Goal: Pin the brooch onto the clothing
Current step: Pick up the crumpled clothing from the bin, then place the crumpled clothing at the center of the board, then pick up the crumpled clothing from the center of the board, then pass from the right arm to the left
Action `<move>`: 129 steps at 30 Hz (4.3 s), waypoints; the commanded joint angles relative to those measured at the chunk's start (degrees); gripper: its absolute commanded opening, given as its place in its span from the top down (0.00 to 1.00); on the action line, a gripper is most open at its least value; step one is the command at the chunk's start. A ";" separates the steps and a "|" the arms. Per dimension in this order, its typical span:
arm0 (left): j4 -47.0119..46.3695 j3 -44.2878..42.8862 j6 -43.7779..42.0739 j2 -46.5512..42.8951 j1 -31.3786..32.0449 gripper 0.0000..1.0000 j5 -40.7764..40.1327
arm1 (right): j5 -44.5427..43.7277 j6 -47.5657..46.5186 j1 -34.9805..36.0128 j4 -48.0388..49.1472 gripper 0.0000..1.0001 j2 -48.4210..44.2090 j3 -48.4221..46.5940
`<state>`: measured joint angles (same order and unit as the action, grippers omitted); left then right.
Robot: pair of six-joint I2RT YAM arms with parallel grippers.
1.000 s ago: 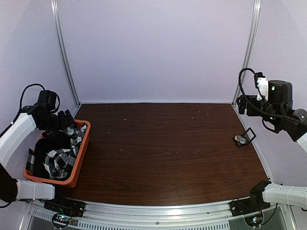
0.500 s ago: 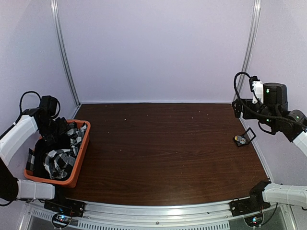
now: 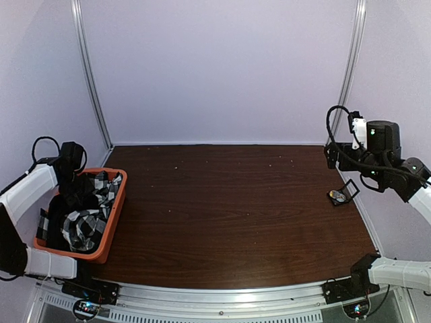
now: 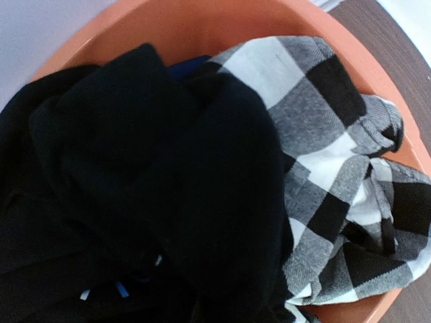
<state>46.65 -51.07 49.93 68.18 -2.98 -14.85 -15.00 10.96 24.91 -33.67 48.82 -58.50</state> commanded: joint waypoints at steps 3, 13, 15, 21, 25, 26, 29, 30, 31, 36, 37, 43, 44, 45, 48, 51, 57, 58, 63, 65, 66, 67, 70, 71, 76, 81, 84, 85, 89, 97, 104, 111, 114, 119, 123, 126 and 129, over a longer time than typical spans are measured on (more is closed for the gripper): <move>-6.62 0.08 -2.37 -6.29 -0.36 1.00 3.08 | 1.06 1.23 0.45 1.32 0.00 -0.76 1.20; -11.77 -9.29 -9.02 -12.61 0.03 1.00 14.28 | 3.53 1.77 0.41 3.25 0.00 0.77 0.60; -14.16 -11.52 -9.81 -11.74 1.43 1.00 19.34 | 4.08 1.94 0.45 3.91 0.00 1.03 0.37; -20.87 -18.53 -10.53 -5.11 15.87 1.00 24.57 | 7.94 1.64 0.49 6.78 0.00 2.32 -1.44; -23.35 -23.92 -13.54 2.56 30.45 1.00 20.27 | 10.18 1.12 0.63 8.75 0.00 3.88 -1.84; -23.36 -25.53 -14.47 4.78 33.51 1.00 19.01 | 10.47 1.28 0.70 8.90 0.00 4.30 -1.88; -24.23 -28.65 -16.04 10.64 41.24 1.00 17.75 | 11.24 1.57 0.91 9.25 0.00 5.26 -1.75; -25.10 -29.11 -16.35 12.39 43.26 1.00 18.52 | 11.40 1.58 0.97 9.28 0.00 5.50 -1.67; -25.81 -29.57 -16.68 14.12 45.11 1.00 19.14 | 11.70 1.54 1.08 9.31 0.00 5.68 -1.58; -30.33 -29.97 -17.84 20.91 52.16 1.00 21.59 | 14.81 0.85 1.65 10.18 0.00 7.05 0.06; -30.94 -29.90 -17.66 22.06 52.61 1.00 22.18 | 15.54 0.66 1.86 10.65 0.00 7.33 0.65; -34.51 -29.80 -17.41 27.26 53.08 0.95 27.02 | 20.24 -0.49 5.10 13.51 0.00 10.26 3.15; -34.65 -29.93 -17.41 27.39 53.08 0.90 26.75 | 20.59 -0.70 6.24 14.00 0.00 11.03 3.27; -34.62 -30.15 -17.57 27.44 53.08 0.86 26.48 | 20.66 -0.89 7.42 14.56 0.00 11.86 3.30; -32.65 -31.56 -18.20 26.53 53.08 0.70 25.09 | 20.19 -1.90 12.54 17.01 0.00 15.10 3.59; -29.92 -31.40 -18.86 22.68 53.04 0.35 19.00 | 18.10 -1.70 17.11 20.29 0.00 19.02 3.86; -25.65 -24.62 -19.35 7.65 52.06 0.02 3.54 | 16.38 6.17 23.89 30.24 0.00 30.47 2.50; -25.19 -23.08 -19.40 5.28 51.91 0.02 1.63 | 16.88 8.69 24.58 32.40 0.00 32.71 1.98; -20.37 -17.29 -18.26 -4.09 50.23 0.02 -6.22 | 19.13 19.88 28.89 42.38 0.00 45.79 -3.12; -17.85 -15.65 -17.53 -6.81 49.10 0.02 -8.59 | 17.48 20.79 31.11 41.84 0.00 52.61 -7.02; -16.31 -14.92 -17.00 -7.85 48.60 0.02 -9.83 | 17.00 20.69 31.91 41.20 0.00 55.18 -9.17; -14.68 -14.07 -15.99 -8.88 47.94 0.02 -11.06 | 16.32 20.67 32.66 39.71 0.00 57.95 -12.66; -11.12 -10.78 -12.88 -12.13 45.47 0.02 -12.40 | 15.27 21.40 34.05 36.11 0.00 64.54 -18.84; -10.19 -9.73 -12.06 -12.79 44.76 0.02 -12.74 | 14.04 21.59 34.33 35.10 0.00 66.15 -20.47; -7.77 -5.65 -9.28 -18.36 43.77 0.02 -15.38 | 12.67 21.25 35.39 28.94 0.00 71.88 -25.79; -5.07 -4.66 -7.58 -21.14 43.65 0.02 -19.67 | 10.57 19.66 36.00 22.25 0.01 77.21 -30.39; -4.74 -4.17 -7.09 -21.84 43.65 0.02 -20.41 | 10.47 19.25 35.94 21.04 0.11 78.75 -31.51; -4.78 -3.93 -7.03 -21.94 43.60 0.02 -20.62 | 10.44 19.10 35.99 21.25 0.17 78.80 -31.58; -4.83 -3.34 -6.63 -21.70 43.59 0.02 -20.83 | 7.98 17.79 36.00 19.95 0.42 78.54 -32.53; -5.70 -3.00 -6.94 -21.68 43.54 0.02 -20.72 | 4.95 11.19 36.08 25.92 1.00 59.54 -27.81; -6.28 -2.80 -8.44 -21.95 43.53 0.02 -20.96 | -2.11 1.50 36.09 32.49 1.00 34.27 -26.30; -7.15 -1.34 -9.21 -19.91 43.50 0.02 -21.03 | -11.69 -6.52 36.04 32.10 1.00 23.37 -27.27; -5.12 -1.35 -7.46 -17.42 43.50 0.02 -21.80 | -13.94 -7.43 36.03 33.07 1.00 21.39 -25.17; 3.76 -1.51 1.24 -11.28 42.66 0.02 -24.93 | -12.45 -6.27 36.00 30.86 1.00 24.03 -23.83; 4.82 1.81 4.33 -7.66 40.63 0.02 -21.28 | -9.72 -4.61 36.02 29.42 1.00 27.19 -23.62; 6.08 5.38 7.70 -5.73 38.36 0.06 -18.53 | -9.11 -4.20 36.08 28.96 1.00 28.18 -24.13; 6.78 8.97 10.69 -6.99 36.65 0.10 -17.60 | -9.06 -4.28 36.00 27.75 1.00 28.84 -25.28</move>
<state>50.24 -45.50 54.74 62.28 35.48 -34.63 -25.30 5.98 61.12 -5.89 78.59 -82.08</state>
